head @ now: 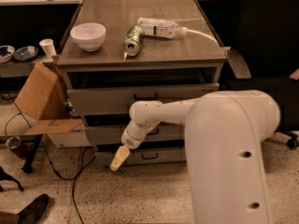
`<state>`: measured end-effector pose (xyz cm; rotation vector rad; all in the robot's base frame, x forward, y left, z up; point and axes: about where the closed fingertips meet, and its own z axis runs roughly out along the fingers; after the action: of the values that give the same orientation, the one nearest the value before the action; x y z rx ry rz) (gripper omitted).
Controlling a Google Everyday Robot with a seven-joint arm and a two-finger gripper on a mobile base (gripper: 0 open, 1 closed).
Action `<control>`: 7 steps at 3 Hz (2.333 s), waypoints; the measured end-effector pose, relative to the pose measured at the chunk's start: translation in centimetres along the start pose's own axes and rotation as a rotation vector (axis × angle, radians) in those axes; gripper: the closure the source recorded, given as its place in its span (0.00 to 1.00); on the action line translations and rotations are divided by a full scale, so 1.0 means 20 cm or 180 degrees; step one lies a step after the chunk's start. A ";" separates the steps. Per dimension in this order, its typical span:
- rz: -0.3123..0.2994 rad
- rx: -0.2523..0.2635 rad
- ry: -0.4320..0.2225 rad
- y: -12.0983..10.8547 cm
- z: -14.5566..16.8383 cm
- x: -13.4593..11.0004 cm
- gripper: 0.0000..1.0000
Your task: Open bottom drawer
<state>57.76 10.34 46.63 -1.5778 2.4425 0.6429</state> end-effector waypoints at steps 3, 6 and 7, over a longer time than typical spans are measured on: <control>0.0740 -0.0298 0.0407 -0.04 0.40 0.33 0.00; 0.0375 -0.0167 -0.0020 -0.17 0.70 0.24 0.00; 0.0212 -0.0114 -0.0338 -0.25 0.82 0.20 0.00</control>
Offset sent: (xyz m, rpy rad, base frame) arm -0.0263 -0.0258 -0.1041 -0.1056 0.2538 -0.1331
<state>59.03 12.50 29.22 -1.4410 2.4273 0.7651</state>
